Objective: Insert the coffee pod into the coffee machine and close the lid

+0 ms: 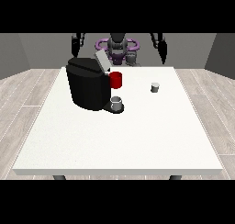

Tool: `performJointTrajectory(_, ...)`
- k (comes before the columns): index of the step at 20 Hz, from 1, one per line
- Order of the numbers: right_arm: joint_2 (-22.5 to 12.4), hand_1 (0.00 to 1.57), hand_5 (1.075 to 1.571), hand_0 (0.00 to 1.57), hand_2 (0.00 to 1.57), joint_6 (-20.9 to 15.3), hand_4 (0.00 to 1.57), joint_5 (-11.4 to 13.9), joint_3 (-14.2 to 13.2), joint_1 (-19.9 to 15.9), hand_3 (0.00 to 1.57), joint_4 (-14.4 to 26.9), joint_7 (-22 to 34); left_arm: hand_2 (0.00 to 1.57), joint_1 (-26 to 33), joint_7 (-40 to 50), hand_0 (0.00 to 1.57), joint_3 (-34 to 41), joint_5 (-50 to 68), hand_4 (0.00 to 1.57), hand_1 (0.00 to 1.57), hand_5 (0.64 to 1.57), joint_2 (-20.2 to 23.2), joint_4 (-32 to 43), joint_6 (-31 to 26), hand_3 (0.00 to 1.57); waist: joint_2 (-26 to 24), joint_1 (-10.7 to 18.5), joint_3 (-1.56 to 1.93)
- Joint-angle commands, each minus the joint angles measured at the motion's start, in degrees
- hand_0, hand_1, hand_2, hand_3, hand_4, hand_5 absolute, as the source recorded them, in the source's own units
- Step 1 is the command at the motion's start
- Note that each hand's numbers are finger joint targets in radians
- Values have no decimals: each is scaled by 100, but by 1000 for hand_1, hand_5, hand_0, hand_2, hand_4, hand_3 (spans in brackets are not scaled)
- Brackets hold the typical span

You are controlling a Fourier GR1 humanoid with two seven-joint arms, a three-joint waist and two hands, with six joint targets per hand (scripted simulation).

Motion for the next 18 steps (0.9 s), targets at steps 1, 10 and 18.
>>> performJointTrajectory(1,-24,0,1571,0,0,83,128,-14,-7,35,0,-93,116,0,-45,-366,0,261,296,282,0,1571,47,151,-245,0,-98,-128,105)
performJointTrajectory(10,626,0,1571,0,0,-601,94,-152,-431,316,0,297,-1081,0,148,-1345,0,114,187,264,0,1571,203,-18,-767,0,-103,-129,109)
performJointTrajectory(18,541,0,1571,0,0,-490,177,-153,-162,125,0,-112,-714,0,-993,-755,0,928,50,0,0,1571,1219,820,-1003,0,222,-680,106)
